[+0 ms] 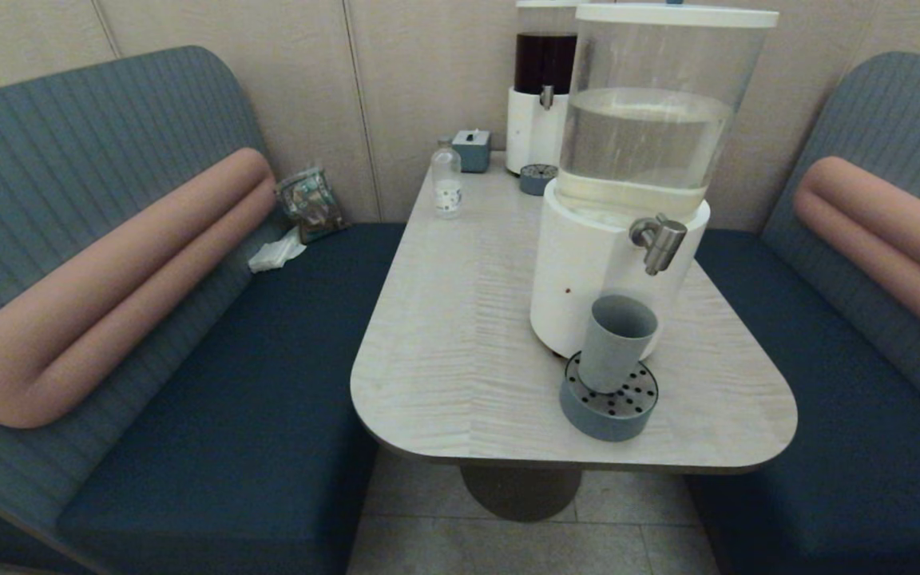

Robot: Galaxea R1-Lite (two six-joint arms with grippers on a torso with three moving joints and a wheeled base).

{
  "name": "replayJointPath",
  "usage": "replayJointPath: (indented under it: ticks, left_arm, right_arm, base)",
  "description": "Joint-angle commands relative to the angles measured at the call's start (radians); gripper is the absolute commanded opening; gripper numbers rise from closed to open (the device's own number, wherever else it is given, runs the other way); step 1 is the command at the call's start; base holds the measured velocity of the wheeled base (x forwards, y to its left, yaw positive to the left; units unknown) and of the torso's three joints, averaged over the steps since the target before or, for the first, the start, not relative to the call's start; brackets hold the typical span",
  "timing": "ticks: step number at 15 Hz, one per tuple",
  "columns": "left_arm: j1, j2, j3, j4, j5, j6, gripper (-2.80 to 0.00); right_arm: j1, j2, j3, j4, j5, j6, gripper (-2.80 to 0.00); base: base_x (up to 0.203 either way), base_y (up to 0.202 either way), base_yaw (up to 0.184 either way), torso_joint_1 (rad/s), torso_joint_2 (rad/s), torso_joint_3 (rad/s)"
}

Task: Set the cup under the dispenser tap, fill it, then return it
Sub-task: Turn on the faucet

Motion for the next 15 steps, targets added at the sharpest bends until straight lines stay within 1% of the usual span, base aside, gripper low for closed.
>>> replayJointPath:
  ticks: [1,2,4,6,7,8,9,10,11,12,13,14,15]
  left_arm:
    - [0.040,-0.175,0.006,0.036,-0.013,0.002,-2.80]
    - [0.089,-0.190,0.006,0.042,-0.057,0.003,-2.80]
    - [0.158,-0.235,0.005,0.047,-0.233,0.016,-2.80]
    - [0.192,-0.286,0.008,0.092,-0.410,0.028,-2.80]
    - [0.196,-0.323,0.005,0.150,-0.456,0.030,-2.80]
    - [0.194,-0.366,-0.011,0.200,-0.477,0.031,-2.80]
    - [0.191,-0.404,-0.048,0.283,-0.498,0.032,-2.80]
    - [0.189,-0.412,-0.088,0.367,-0.527,0.023,-2.80]
    - [0.185,-0.414,-0.109,0.442,-0.567,-0.001,-2.80]
    - [0.159,-0.415,-0.124,0.511,-0.595,-0.015,-2.80]
    - [0.135,-0.426,-0.141,0.597,-0.608,-0.021,-2.80]
    - [0.127,-0.450,-0.152,0.656,-0.619,-0.031,-2.80]
    - [0.125,-0.454,-0.145,0.654,-0.631,-0.055,-2.80]
  right_arm:
    - [0.000,0.000,0.000,0.000,0.000,0.000,-2.80]
    - [0.002,0.000,0.000,-0.001,0.000,0.000,-2.80]
    - [0.000,0.000,0.000,0.000,0.000,0.000,-2.80]
    - [0.000,0.000,0.000,0.000,0.000,0.000,-2.80]
    - [0.001,0.000,0.000,0.000,0.000,0.000,-2.80]
    - [0.000,0.000,0.000,0.000,0.000,0.000,-2.80]
    - [0.000,0.000,0.000,0.000,0.000,0.000,-2.80]
    - [0.000,0.000,0.000,0.000,0.000,0.000,-2.80]
    - [0.000,0.000,0.000,0.000,0.000,0.000,-2.80]
    - [0.000,0.000,0.000,0.000,0.000,0.000,-2.80]
    - [0.000,0.000,0.000,0.000,0.000,0.000,-2.80]
    - [0.000,0.000,0.000,0.000,0.000,0.000,-2.80]
    - [0.000,0.000,0.000,0.000,0.000,0.000,-2.80]
  base:
    - [0.000,0.000,0.000,0.000,0.00,0.000]
    - [0.000,0.000,0.000,0.000,0.00,0.000]
    - [0.000,0.000,0.000,0.000,0.00,0.000]
    - [0.000,0.000,0.000,0.000,0.00,0.000]
    - [0.000,0.000,0.000,0.000,0.00,0.000]
    - [0.000,0.000,0.000,0.000,0.00,0.000]
    - [0.000,0.000,0.000,0.000,0.00,0.000]
    - [0.000,0.000,0.000,0.000,0.00,0.000]
    - [0.000,0.000,0.000,0.000,0.00,0.000]
    - [0.000,0.000,0.000,0.000,0.00,0.000]
    - [0.000,0.000,0.000,0.000,0.00,0.000]
    - [0.000,0.000,0.000,0.000,0.00,0.000]
    - [0.000,0.000,0.000,0.000,0.00,0.000]
